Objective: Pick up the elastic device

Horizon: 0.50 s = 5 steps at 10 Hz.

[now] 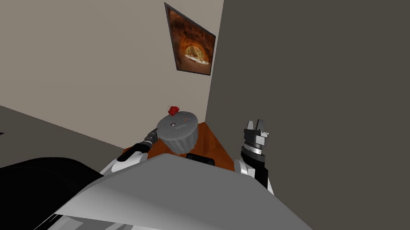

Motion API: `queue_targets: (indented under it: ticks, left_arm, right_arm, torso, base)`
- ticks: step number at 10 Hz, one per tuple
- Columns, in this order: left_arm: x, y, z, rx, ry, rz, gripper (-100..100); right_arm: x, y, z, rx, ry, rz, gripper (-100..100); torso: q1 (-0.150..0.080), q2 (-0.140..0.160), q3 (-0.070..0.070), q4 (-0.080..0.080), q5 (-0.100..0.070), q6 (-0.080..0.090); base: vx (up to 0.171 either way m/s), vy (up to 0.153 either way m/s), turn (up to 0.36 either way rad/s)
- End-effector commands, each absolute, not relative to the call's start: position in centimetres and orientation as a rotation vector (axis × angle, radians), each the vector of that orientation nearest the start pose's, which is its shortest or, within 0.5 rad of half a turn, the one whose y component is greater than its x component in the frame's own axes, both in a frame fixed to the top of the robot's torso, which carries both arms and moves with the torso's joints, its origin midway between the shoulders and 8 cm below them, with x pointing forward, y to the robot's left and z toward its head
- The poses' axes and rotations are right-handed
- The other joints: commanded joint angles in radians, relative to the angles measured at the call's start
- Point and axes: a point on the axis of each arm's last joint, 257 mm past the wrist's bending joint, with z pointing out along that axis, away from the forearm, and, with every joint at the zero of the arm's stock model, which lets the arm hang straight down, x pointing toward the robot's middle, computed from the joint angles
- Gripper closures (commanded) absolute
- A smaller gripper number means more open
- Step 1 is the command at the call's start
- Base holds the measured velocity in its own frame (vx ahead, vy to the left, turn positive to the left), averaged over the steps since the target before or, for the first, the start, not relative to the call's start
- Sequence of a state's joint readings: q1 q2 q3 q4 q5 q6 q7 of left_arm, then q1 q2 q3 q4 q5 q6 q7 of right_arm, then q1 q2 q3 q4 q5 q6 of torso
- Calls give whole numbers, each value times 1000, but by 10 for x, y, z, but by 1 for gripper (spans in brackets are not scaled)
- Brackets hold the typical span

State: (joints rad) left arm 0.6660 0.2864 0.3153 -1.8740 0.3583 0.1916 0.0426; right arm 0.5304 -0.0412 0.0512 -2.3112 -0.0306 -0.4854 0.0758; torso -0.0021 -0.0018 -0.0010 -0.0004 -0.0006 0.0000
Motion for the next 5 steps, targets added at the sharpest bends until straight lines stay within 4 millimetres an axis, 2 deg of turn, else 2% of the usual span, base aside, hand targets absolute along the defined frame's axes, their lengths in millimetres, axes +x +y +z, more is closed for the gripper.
queue_targets:
  ticks: [1,2,4,5]
  left_arm:
    - [267,530,-344,-1748,1158,-605,-100]
    - [266,530,-345,-1754,1161,-602,-100]
    - [242,550,-370,-1861,1159,-533,-100]
    - [241,550,-372,-1870,1164,-527,-100]
  right_arm:
    - [340,-264,25,635,656,1292,0]
    - [341,-264,25,635,656,1293,0]
    - [341,-264,25,635,656,1293,0]
    - [341,-264,25,635,656,1293,0]
  torso:
    - [0,0,0,0,0,0]
    - [-1,0,0,0,0,0]
    - [0,-1,0,0,0,0]
    - [-2,-2,-1,0,0,0]
  base:
    - [37,-44,-62]
    - [36,-38,-29]
    - [51,-55,-96]
    - [54,-64,-21]
